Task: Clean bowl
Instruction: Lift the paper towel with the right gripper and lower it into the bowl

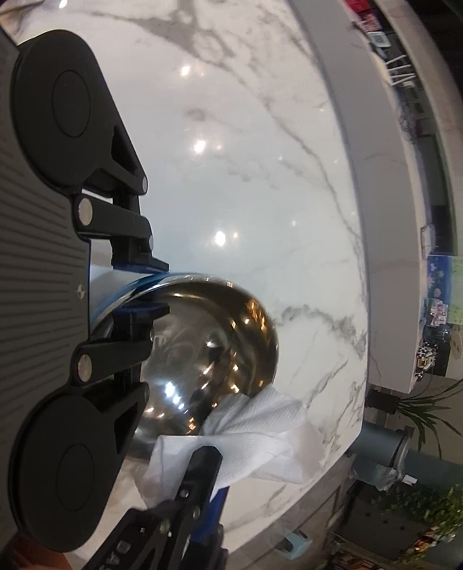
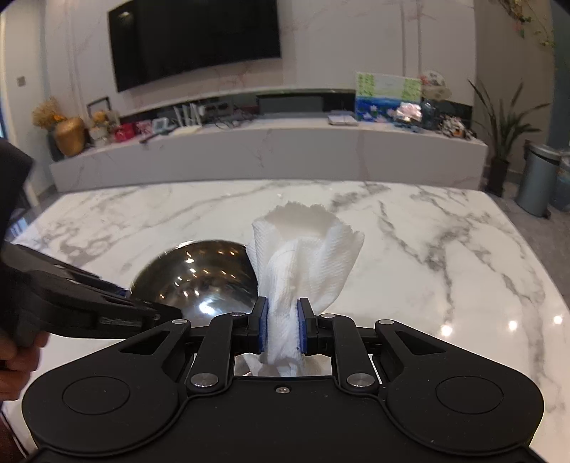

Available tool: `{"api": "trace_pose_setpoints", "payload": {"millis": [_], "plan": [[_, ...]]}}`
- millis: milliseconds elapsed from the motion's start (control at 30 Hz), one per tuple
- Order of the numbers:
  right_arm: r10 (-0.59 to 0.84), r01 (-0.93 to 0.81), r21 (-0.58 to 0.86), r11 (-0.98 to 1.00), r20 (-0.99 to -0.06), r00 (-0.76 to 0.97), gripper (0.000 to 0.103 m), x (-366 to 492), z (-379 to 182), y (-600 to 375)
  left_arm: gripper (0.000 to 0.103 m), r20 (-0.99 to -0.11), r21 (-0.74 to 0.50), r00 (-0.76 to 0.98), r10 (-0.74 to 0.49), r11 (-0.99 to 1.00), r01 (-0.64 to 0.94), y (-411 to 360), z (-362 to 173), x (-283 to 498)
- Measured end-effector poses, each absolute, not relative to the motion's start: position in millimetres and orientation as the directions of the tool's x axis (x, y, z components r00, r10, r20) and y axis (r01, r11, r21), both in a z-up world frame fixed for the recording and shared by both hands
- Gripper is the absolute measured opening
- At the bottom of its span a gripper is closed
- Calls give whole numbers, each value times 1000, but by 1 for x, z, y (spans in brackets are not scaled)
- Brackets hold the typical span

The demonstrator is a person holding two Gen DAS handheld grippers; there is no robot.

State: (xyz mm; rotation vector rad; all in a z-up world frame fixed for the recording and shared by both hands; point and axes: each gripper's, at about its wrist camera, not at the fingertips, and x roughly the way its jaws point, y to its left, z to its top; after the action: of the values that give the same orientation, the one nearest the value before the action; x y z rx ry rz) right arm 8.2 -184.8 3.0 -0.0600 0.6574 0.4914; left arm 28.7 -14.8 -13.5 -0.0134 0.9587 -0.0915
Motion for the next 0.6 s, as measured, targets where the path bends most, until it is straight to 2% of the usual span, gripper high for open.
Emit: {"api": "trace_pose_setpoints", "payload": {"millis": [200,433,600], "plan": [[479,-530,122,839,-627,614,15,6,-2,-173,10,-816,-59,571,-88,996,70,-15,-11,29],[445,-520,120,846,-695,564,15,12,-18,-166,10,-816,-55,572,-88,996,75,-14,-11,28],[435,-517,117,848,-710,554,15,14,-24,-164,10,-815,-44,574,-82,996,79,-15,-10,27]]}}
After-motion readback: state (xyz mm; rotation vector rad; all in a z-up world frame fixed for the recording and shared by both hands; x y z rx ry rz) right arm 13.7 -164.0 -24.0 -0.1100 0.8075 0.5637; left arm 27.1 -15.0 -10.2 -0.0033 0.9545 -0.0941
